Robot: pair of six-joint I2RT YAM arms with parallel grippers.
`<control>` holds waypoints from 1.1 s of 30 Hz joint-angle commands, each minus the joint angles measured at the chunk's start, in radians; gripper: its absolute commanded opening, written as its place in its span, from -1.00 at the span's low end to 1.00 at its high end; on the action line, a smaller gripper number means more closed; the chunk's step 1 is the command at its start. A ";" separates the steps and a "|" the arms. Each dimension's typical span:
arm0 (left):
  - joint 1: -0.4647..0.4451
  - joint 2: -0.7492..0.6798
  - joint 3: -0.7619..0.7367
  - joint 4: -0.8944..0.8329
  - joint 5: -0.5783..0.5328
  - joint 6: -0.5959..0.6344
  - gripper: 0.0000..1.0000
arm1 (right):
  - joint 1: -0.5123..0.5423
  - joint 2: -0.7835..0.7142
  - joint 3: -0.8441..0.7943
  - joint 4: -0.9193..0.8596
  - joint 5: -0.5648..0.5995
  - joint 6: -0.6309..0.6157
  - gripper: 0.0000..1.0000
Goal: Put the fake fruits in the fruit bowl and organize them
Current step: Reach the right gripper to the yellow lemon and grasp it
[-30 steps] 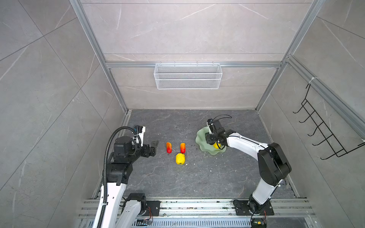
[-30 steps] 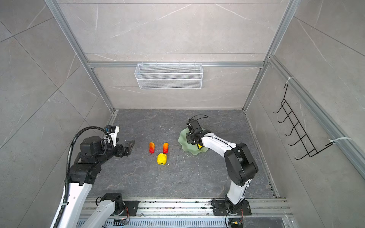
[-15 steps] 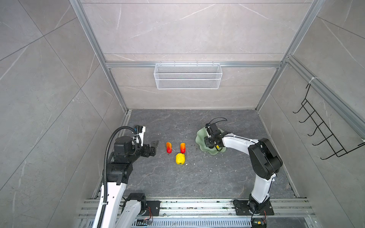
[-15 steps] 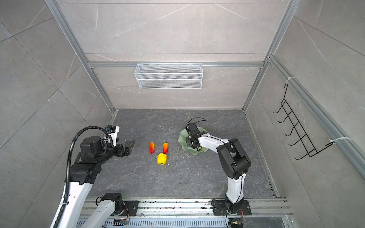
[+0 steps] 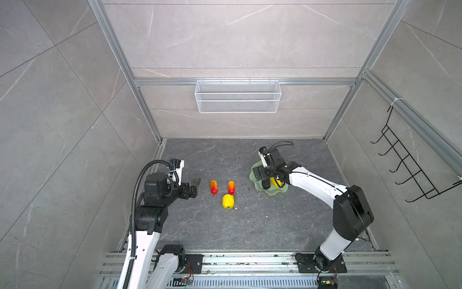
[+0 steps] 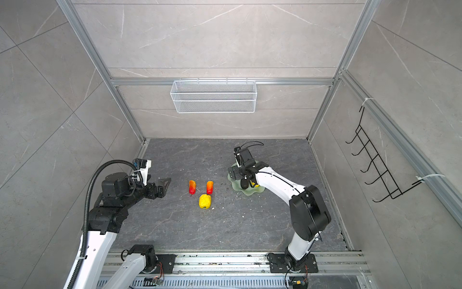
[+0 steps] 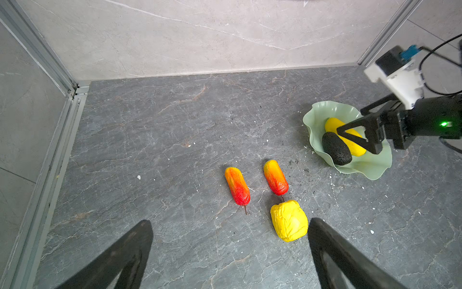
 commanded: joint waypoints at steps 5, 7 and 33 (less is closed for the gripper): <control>0.006 0.000 -0.004 0.035 0.019 0.013 1.00 | 0.172 -0.001 0.070 -0.021 -0.157 0.026 1.00; 0.007 -0.001 -0.002 0.035 0.022 0.012 1.00 | 0.220 0.042 0.082 -0.010 -0.188 0.065 1.00; 0.006 -0.028 -0.002 0.041 0.036 0.007 1.00 | 0.360 0.344 0.156 0.007 -0.240 0.230 0.89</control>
